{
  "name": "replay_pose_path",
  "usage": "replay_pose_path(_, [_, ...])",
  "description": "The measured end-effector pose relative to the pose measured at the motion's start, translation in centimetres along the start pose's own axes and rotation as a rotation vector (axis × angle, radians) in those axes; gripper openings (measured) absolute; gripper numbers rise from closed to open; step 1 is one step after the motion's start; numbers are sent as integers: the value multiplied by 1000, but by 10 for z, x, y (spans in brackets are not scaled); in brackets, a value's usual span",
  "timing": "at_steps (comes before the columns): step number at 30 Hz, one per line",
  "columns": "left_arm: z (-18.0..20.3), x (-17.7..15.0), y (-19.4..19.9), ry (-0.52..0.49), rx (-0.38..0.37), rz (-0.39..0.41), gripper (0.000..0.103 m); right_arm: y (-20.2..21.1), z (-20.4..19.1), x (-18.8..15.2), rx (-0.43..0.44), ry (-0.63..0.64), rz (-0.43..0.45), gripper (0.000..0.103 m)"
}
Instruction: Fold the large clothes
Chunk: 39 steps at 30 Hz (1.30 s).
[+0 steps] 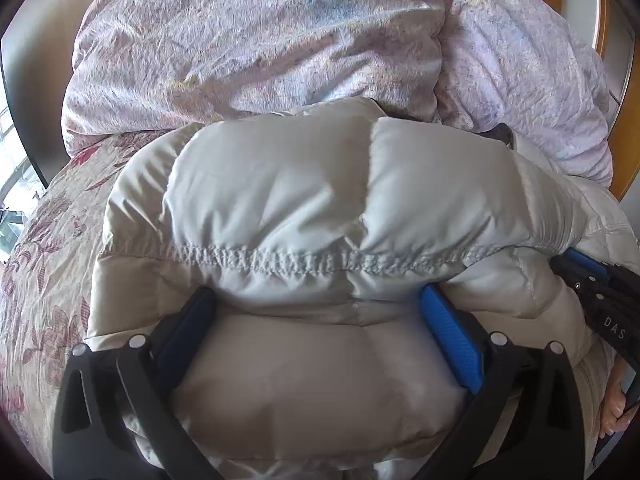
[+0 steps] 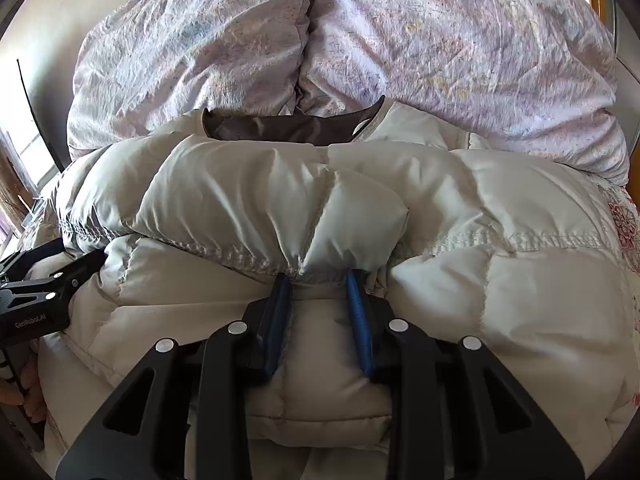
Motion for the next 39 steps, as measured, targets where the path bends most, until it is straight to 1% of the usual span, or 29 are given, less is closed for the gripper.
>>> replay_pose_path(6, [-1,0,1,3,-1,1,101,1,0,0,3,-2,8,32])
replay_pose_path(8, [-1,-4,10,7,14,-14,101,5,-1,-1,-1,8,3,33])
replay_pose_path(9, [-2,-7,19,14,8,-19,101,12,-3,-2,-10,16,-18,35])
replay_pose_path(10, [-3,-13,33,20,-22,-9,100,22,-2,-3,-5,14,-38,48])
replay_pose_path(11, [-6,-19,49,20,-52,5,100,37,-1,-5,25,3,-55,61])
replay_pose_path(12, [-8,-24,59,18,-64,10,100,49,3,-7,55,-6,-64,84])
replay_pose_path(13, [-14,-32,74,17,-86,14,100,62,7,-10,79,-14,-62,88])
replay_pose_path(15, [-28,-51,101,22,-131,15,101,92,21,-17,104,-25,-53,88])
replay_pose_path(18, [-50,-78,127,37,-173,1,100,134,59,-35,131,-73,-89,91])
replay_pose_path(21, [-75,-110,150,71,-201,-21,100,159,97,-55,148,-144,-136,91])
replay_pose_path(23, [-90,-132,161,99,-239,-36,99,176,127,-71,152,-207,-167,91])
replay_pose_path(26, [-106,-160,170,121,-278,-55,99,196,168,-95,135,-295,-190,91])
replay_pose_path(31, [-123,-193,177,174,-308,-59,99,204,213,-132,143,-421,-289,90])
replay_pose_path(34, [-124,-206,174,197,-354,-79,99,206,230,-148,163,-480,-309,90])
replay_pose_path(35, [-123,-210,172,208,-368,-96,99,206,232,-151,176,-493,-309,90])
replay_pose_path(36, [-123,-213,170,216,-383,-109,99,205,235,-156,211,-517,-316,90])
replay_pose_path(37, [-122,-217,167,226,-406,-124,99,203,237,-160,244,-537,-329,87])
replay_pose_path(39, [-119,-221,164,235,-418,-141,99,198,238,-165,275,-558,-352,84])
Point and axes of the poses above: each gripper's, at about its wrist camera, not at the fingertips, and y roughly against the way its jaws point, z to its right, x to its top, the point moved 2 cm from there along -y, roughly the way its jaws point, and after that the axes turned 11 degrees about -y, right-handed, at the moved point
